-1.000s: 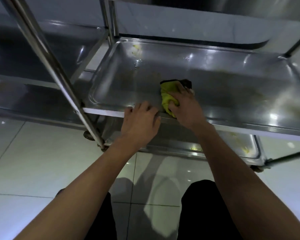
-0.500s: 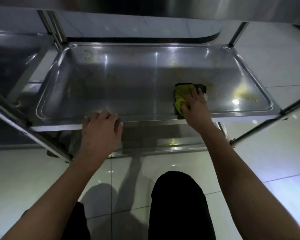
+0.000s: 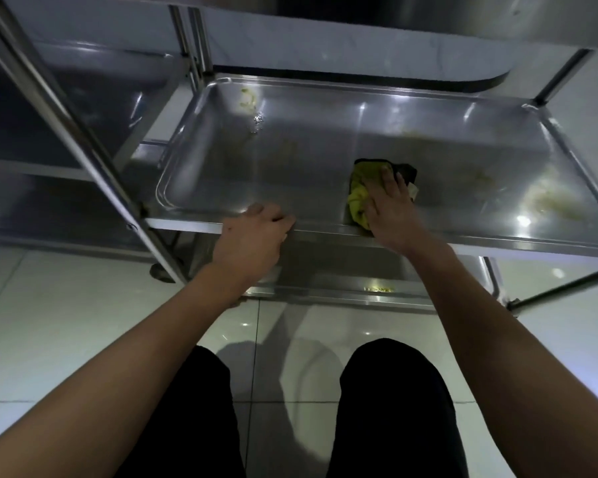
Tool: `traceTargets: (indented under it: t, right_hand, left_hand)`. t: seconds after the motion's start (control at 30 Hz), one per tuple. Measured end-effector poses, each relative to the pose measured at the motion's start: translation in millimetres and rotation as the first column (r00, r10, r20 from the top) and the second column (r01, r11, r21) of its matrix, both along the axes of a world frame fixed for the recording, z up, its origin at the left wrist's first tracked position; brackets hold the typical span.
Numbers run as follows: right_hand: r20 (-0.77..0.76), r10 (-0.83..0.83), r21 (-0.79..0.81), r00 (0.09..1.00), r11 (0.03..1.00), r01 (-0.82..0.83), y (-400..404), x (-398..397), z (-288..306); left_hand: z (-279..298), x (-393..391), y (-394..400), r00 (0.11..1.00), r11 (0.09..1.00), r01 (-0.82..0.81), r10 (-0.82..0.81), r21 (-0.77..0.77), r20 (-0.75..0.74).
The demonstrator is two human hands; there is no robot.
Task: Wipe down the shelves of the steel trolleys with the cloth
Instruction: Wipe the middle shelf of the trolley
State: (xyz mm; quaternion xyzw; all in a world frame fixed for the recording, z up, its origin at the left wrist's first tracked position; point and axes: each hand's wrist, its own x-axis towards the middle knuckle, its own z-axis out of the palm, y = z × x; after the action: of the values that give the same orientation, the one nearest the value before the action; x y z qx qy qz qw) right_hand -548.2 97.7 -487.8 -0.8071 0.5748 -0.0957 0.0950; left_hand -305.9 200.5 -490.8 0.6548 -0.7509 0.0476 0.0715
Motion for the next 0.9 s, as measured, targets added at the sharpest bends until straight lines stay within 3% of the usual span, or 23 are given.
traceTargets:
  t: [0.1, 0.33, 0.5, 0.57, 0.7, 0.9]
  right_hand:
    - [-0.012, 0.006, -0.006, 1.0, 1.0, -0.006, 4, -3, -2]
    - [-0.006, -0.001, -0.034, 1.0, 0.999, 0.001, 26, -20, -2]
    - [-0.104, 0.038, -0.145, 0.994, 0.988, -0.053, 26, -32, 5]
    - [-0.045, 0.04, -0.127, 0.998, 0.991, -0.045, 19, -32, 6]
    - [0.115, -0.015, -0.112, 0.993, 0.993, 0.028, 3, -13, 4]
    - [0.221, -0.042, -0.093, 0.974, 0.994, 0.064, -17, 54, -4]
  left_hand:
    - [-5, -11, 3, 0.998, 0.999, -0.038, 0.037, 0.004, 0.051]
    - [-11, -16, 26, 1.0, 0.997, -0.008, 0.008, -0.083, 0.004]
    - [-2, 2, 28, 0.978, 0.997, 0.009, -0.025, -0.076, -0.208]
    - [4, 26, 24, 0.973, 0.993, -0.084, 0.062, -0.088, -0.223]
    - [1, 69, 20, 0.951, 0.955, -0.294, 0.288, -0.04, -0.112]
    - [-15, 71, 22, 0.952, 0.95, -0.306, 0.305, -0.054, -0.028]
